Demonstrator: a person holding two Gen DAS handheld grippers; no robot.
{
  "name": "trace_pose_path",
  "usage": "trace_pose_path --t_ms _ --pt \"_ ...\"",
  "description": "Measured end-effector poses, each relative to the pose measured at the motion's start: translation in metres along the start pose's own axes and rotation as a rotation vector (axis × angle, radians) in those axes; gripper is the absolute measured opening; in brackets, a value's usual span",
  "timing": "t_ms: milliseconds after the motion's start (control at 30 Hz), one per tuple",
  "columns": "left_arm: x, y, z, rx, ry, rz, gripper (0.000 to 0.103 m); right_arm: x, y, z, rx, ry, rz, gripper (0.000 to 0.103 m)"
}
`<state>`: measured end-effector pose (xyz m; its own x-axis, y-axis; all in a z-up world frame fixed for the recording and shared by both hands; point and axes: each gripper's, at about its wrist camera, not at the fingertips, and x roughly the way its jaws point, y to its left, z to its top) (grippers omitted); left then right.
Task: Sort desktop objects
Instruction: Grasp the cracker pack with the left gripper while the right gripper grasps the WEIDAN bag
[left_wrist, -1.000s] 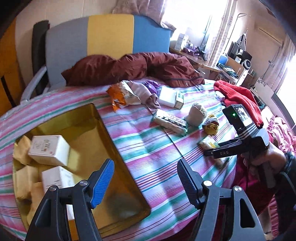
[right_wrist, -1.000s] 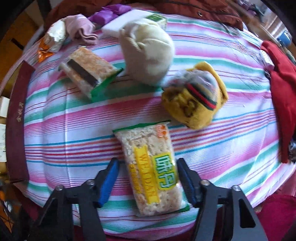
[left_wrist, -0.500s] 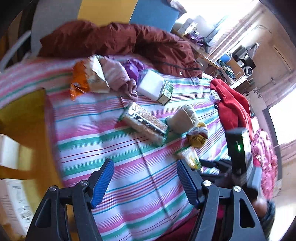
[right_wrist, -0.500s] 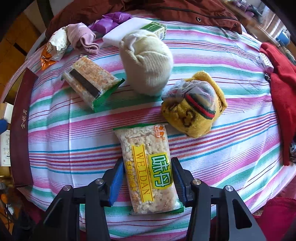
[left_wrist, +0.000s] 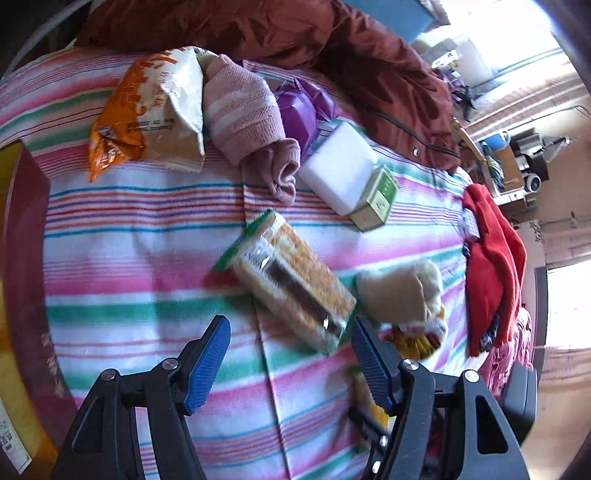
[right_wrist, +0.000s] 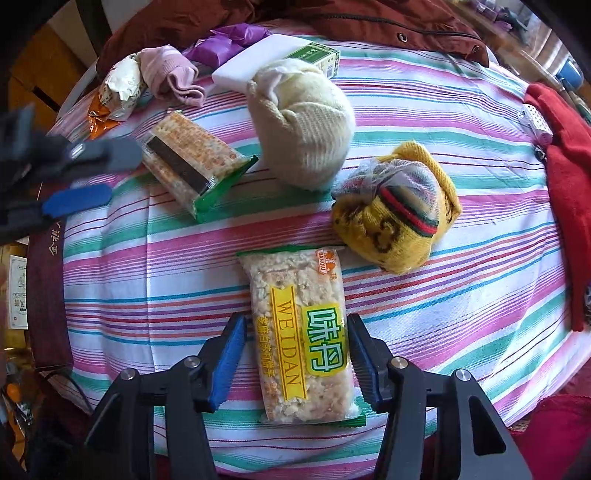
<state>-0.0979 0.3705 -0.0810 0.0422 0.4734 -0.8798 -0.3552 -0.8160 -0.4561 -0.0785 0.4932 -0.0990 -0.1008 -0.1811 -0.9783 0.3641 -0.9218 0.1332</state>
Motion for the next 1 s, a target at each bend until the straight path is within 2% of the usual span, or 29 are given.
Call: trace_pose_path --t_ms 200,333,533,600,733,833,900,967,1000 --pt "0.019 -0.008 0.019 -0.029 0.008 0.044 0.068 -0.009 -0.005 -0.006 0.007 -0.002 0.005 0.062" --pt "0.032 -0.020 0.026 0.006 0.003 0.094 0.069 -0.009 0.000 -0.008 0.010 -0.001 0.002 0.064" --pt "0.044 -0.042 0.034 0.132 -0.019 0.196 0.070 -0.018 -0.003 -0.016 0.019 0.000 0.000 0.066" --pt "0.049 -0.051 0.031 0.205 -0.021 0.248 0.071 -0.021 -0.004 -0.019 0.020 0.002 -0.001 0.066" --pt "0.062 -0.066 0.021 0.346 -0.021 0.333 0.083 -0.027 -0.006 -0.025 0.029 0.005 -0.005 0.066" --pt "0.067 -0.071 0.014 0.412 -0.038 0.385 0.083 -0.031 -0.008 -0.029 0.033 0.006 -0.005 0.066" --pt "0.065 -0.069 0.010 0.428 -0.048 0.382 0.083 -0.035 -0.009 -0.033 0.034 0.008 -0.006 0.066" --pt "0.060 -0.065 0.006 0.443 -0.060 0.383 0.076 -0.038 -0.009 -0.036 0.036 0.008 -0.008 0.066" --pt "0.057 -0.063 0.004 0.448 -0.069 0.384 0.069 -0.040 -0.009 -0.038 0.035 0.008 -0.011 0.066"
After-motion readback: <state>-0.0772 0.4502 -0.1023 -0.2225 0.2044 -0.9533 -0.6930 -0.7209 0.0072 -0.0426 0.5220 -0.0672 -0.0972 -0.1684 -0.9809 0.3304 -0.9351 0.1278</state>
